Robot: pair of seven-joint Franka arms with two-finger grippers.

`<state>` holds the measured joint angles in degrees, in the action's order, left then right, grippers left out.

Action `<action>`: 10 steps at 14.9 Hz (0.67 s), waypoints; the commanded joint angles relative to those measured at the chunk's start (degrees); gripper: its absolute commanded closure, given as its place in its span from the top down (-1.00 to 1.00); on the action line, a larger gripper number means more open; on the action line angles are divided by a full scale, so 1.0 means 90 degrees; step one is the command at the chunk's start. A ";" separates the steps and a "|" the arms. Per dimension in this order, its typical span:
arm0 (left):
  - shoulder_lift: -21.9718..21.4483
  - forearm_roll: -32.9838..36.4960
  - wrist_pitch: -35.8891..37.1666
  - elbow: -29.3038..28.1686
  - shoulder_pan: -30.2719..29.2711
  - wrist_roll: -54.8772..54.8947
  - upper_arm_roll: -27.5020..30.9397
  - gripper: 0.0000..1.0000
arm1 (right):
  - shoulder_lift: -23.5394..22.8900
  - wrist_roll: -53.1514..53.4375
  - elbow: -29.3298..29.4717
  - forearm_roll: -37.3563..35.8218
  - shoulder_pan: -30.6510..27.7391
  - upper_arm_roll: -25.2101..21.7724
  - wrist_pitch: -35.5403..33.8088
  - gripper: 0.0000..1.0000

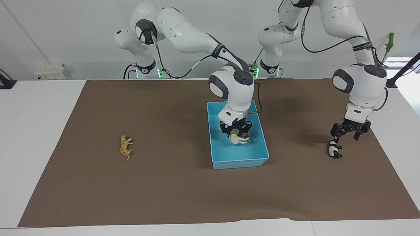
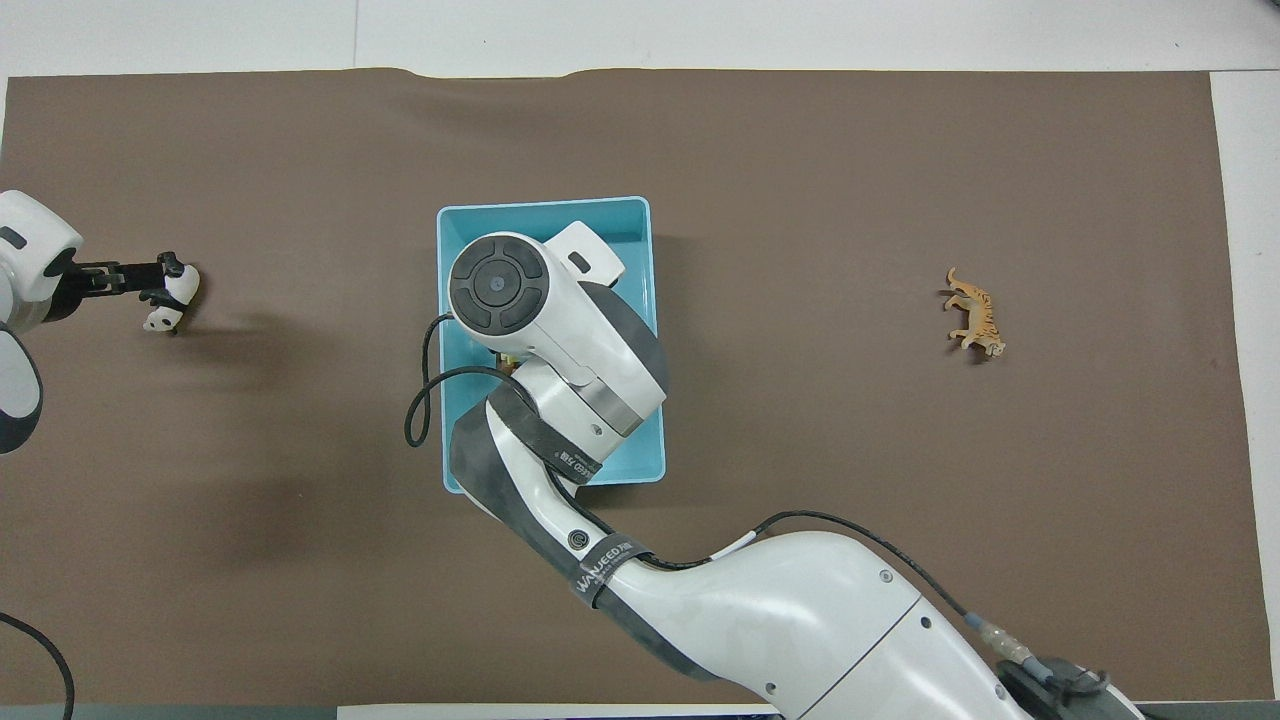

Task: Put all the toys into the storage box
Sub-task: 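Release the cream llama into the blue box with the right gripper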

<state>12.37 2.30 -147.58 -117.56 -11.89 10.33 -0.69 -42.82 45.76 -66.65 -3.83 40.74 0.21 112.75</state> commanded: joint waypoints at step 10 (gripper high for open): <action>0.0441 0.0096 -0.0555 -0.0483 -0.0212 0.0024 -0.0050 0.75 | 0.1700 -0.2745 0.0092 0.0035 -0.2628 -0.0062 -0.1678 1.00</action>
<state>16.02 2.33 -150.75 -121.19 -13.41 10.37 -0.77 -28.70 29.98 -63.16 -3.79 23.22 -1.43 97.96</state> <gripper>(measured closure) 0.026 0.000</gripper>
